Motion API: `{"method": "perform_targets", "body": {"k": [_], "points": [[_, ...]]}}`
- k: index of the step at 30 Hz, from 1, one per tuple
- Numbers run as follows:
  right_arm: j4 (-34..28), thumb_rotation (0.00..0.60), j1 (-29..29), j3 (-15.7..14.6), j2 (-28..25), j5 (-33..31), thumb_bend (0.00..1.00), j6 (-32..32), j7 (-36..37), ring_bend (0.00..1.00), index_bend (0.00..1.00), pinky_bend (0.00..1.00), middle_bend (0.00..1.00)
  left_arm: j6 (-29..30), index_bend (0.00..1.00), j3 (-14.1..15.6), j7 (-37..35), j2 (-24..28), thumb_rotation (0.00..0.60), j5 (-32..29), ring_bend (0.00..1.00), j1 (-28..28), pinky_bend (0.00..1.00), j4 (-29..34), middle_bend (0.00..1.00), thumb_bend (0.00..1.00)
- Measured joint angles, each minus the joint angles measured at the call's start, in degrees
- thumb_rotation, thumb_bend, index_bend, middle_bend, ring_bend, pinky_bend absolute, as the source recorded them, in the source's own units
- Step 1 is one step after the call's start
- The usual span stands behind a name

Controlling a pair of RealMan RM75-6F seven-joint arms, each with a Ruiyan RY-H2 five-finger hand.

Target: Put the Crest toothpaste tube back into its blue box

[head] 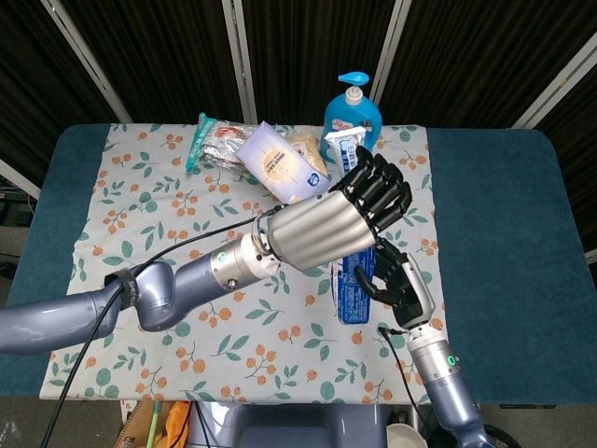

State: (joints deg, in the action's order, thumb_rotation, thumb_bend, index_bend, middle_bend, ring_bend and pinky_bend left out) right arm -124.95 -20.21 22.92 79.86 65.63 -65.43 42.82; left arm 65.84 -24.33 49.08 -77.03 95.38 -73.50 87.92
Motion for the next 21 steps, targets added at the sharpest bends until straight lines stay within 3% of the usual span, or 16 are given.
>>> {"method": "perform_targets", "body": {"k": [12,21], "points": [[1.92,0.600,1.01,0.41,0.49,3.51,0.41,-0.57,6.38,0.62,0.59,0.54,0.65,7.36,0.26,-2.37,-3.27,1.47,0.600,0.96,0.34,2.29,0.35,2.34,0.32,0.13],[2.89,0.600,2.63,3.98,-0.70,5.27,0.41,-3.93,13.53,0.62,0.59,0.54,0.65,16.16,0.26,1.31,-5.56,5.82,0.600,2.93,0.34,12.25,0.35,6.92,0.32,0.13]]}}
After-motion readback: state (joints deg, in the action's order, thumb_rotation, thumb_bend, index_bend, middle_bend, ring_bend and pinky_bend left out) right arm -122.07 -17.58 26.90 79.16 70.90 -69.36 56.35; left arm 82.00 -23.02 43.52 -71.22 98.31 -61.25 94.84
